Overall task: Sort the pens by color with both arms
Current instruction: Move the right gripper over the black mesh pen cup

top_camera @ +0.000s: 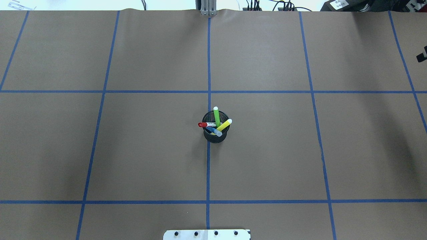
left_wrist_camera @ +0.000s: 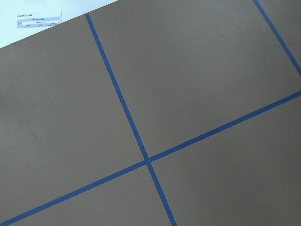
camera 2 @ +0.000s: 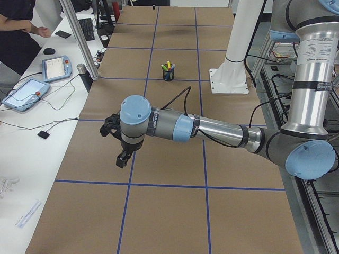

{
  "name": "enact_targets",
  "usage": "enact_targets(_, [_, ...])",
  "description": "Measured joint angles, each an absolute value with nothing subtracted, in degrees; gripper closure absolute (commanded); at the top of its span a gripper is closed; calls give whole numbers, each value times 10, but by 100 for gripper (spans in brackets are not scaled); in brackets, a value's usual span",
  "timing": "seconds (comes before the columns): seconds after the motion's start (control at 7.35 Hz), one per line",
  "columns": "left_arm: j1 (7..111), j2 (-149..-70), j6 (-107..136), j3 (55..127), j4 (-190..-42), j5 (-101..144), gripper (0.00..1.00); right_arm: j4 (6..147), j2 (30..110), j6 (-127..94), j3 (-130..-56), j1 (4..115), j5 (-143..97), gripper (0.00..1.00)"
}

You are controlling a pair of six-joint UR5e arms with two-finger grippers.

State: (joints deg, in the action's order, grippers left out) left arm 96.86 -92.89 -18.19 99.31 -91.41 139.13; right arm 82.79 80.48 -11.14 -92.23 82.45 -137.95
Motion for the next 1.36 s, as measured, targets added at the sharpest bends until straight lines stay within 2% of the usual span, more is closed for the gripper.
enact_targets(0.54, [969, -929, -182, 993, -913, 1391, 0, 828, 784, -114, -926, 808, -1385, 0])
enact_targets(1.36, [968, -929, -153, 995, -916, 1392, 0, 828, 652, -219, -1007, 633, -1368, 1])
